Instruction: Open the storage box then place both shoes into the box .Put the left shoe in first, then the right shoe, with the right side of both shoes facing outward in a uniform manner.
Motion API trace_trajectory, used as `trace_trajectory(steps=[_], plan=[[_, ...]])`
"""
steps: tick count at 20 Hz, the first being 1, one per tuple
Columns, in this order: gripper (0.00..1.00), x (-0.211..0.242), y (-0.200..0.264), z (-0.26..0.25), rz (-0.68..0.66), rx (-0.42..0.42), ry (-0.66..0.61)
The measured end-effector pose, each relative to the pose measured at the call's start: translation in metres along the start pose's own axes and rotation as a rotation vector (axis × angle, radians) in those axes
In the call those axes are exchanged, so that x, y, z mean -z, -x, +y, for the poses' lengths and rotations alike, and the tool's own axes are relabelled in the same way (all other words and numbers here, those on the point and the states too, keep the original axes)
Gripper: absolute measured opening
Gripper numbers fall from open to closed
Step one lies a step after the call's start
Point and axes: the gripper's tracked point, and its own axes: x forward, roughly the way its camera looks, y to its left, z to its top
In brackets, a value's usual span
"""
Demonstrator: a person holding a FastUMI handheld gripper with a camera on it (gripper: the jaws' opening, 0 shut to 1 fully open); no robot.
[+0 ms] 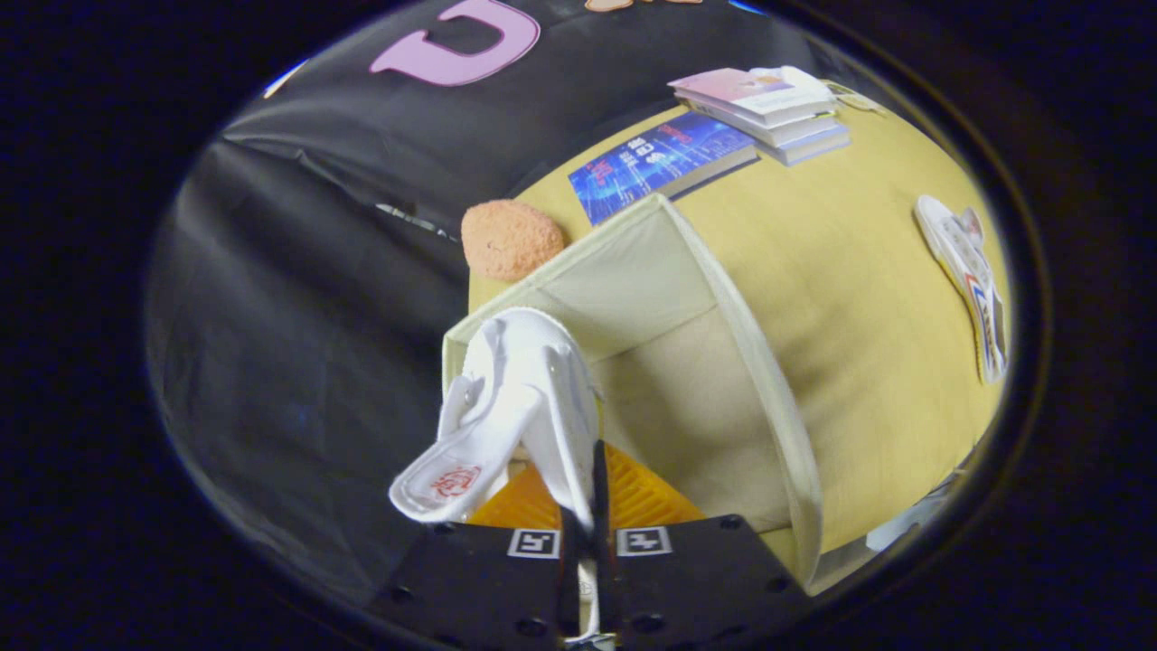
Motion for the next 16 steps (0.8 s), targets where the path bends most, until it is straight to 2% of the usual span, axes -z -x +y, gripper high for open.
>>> trace_trajectory(steps=[1, 3, 5, 6, 11, 16], plan=[[0.24, 0.003, -0.003, 0.005, 0.013, -0.025, 0.008], [0.55, 0.007, 0.005, 0.035, 0.037, -0.135, 0.004], [0.86, -0.003, 0.008, 0.046, -0.005, -0.185, 0.043], [1.00, -0.010, 0.023, 0.044, -0.029, -0.178, 0.079], [1.00, -0.040, 0.074, 0.031, -0.103, -0.217, 0.157], [1.00, -0.080, 0.121, -0.047, -0.193, -0.116, 0.209]])
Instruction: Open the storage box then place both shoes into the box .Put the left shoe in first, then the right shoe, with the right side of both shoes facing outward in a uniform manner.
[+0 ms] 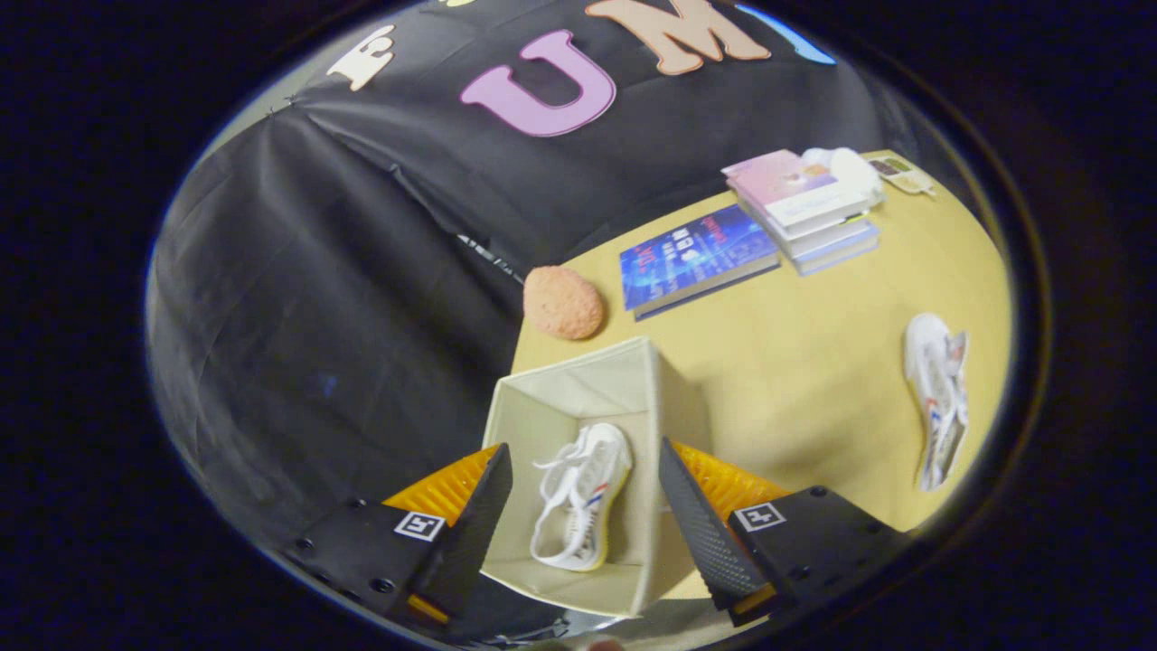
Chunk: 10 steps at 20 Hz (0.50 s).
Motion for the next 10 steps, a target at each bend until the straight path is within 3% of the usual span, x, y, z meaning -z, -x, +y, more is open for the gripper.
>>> trace_trajectory(steps=[3, 8, 10], plan=[[1.00, -0.012, 0.030, -0.054, -0.035, 0.077, 0.030], [1.00, -0.014, 0.083, -0.190, -0.079, 0.357, 0.121], [1.00, -0.005, 0.091, -0.229, -0.069, 0.430, 0.117]])
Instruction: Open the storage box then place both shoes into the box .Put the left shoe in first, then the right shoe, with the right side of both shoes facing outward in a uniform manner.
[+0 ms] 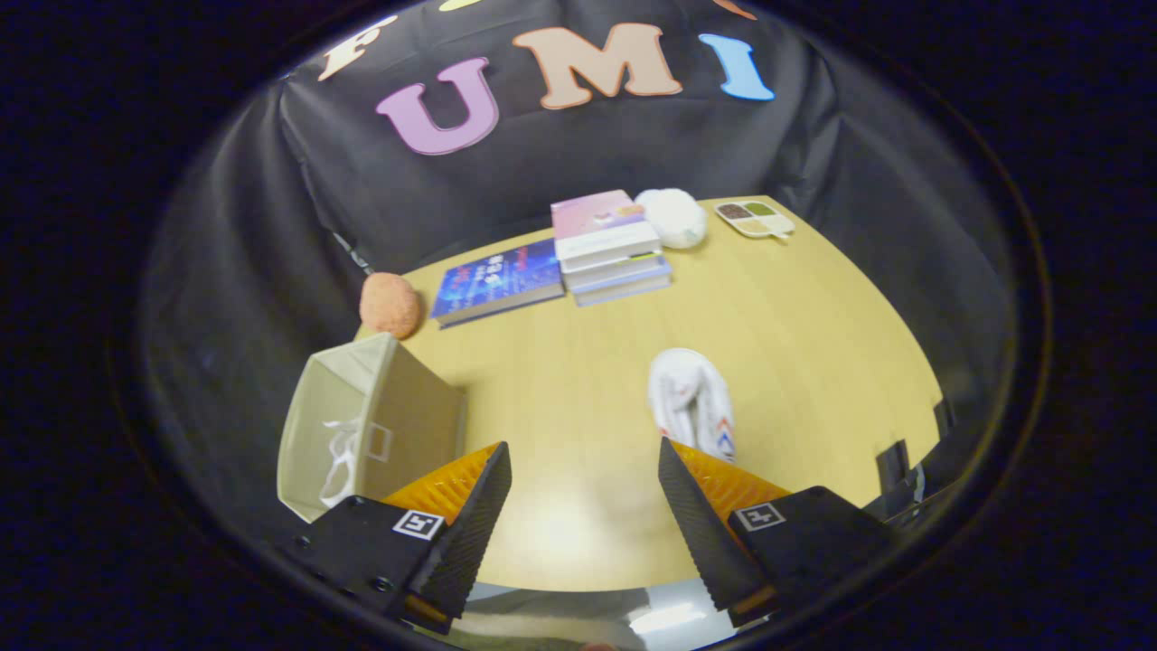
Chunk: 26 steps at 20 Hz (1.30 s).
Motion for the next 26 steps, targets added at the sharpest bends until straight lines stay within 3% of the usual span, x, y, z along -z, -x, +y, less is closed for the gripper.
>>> trace_trajectory(steps=[9, 17, 26], plan=[[1.00, 0.053, -0.051, -0.106, 0.109, 0.220, 0.132], [0.98, 0.048, -0.107, -0.134, 0.152, 0.285, 0.249], [0.32, 0.026, -0.147, -0.128, 0.166, 0.199, 0.111]])
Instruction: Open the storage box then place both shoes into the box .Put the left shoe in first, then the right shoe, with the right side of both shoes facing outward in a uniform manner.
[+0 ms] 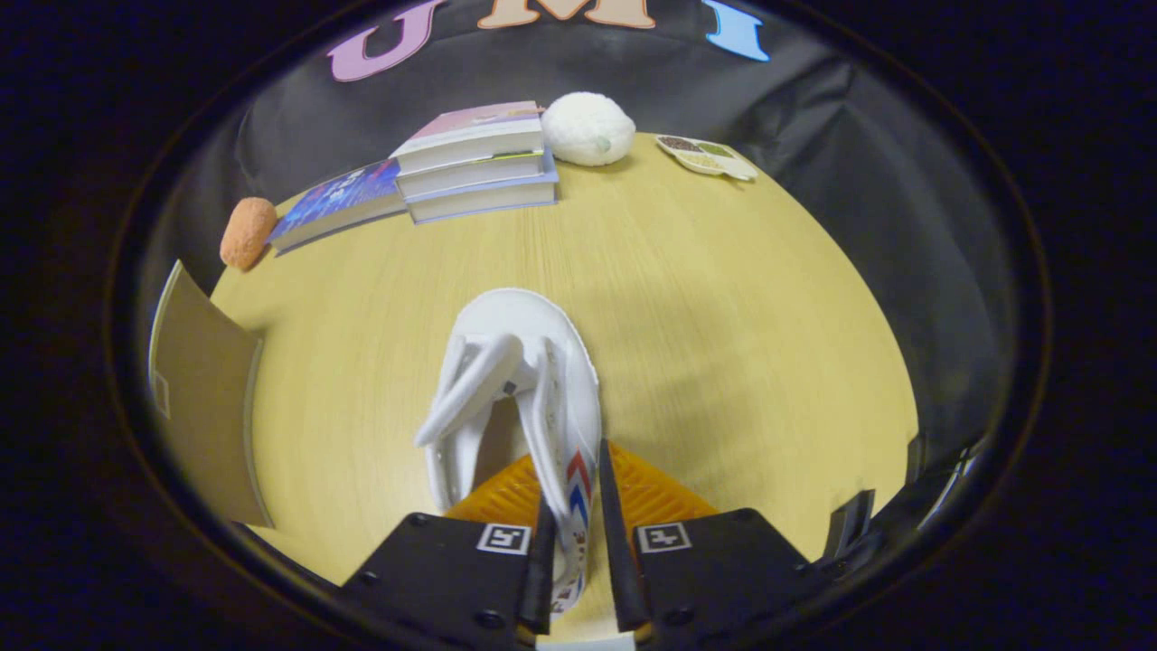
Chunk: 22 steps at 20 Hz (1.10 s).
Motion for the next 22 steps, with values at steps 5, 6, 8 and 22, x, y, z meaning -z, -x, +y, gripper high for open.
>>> trace_trajectory(steps=[5, 6, 8, 22], plan=[[0.11, -0.004, 0.003, -0.009, -0.019, 0.005, -0.034], [0.03, -0.002, 0.001, -0.008, -0.014, -0.006, -0.082], [0.03, 0.000, 0.001, -0.001, 0.015, -0.069, -0.198], [0.03, -0.046, 0.130, 0.124, 0.051, -0.560, -0.544]])
